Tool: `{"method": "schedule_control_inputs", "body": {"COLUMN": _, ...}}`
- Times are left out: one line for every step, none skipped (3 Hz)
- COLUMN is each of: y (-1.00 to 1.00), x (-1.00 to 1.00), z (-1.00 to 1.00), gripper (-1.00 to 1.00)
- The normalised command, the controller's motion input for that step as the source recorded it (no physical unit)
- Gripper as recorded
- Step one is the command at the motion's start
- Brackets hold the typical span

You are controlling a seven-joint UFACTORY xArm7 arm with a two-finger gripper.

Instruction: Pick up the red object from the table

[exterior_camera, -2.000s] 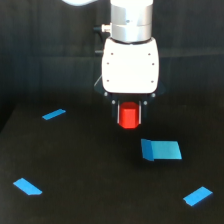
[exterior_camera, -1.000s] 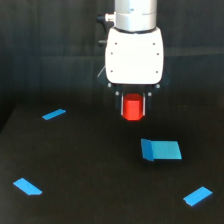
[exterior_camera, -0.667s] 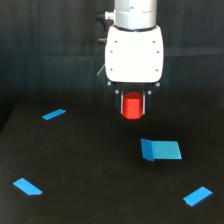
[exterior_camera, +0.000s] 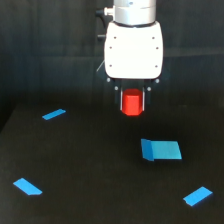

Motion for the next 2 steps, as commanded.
{"method": "schedule_control_inputs", "body": {"y": -0.04, "x": 0.09, "z": 0.19, "gripper": -1.0}}
{"method": "schedule_control_inputs", "body": {"y": 0.07, "x": 0.02, "z": 0.1, "gripper": -1.0}}
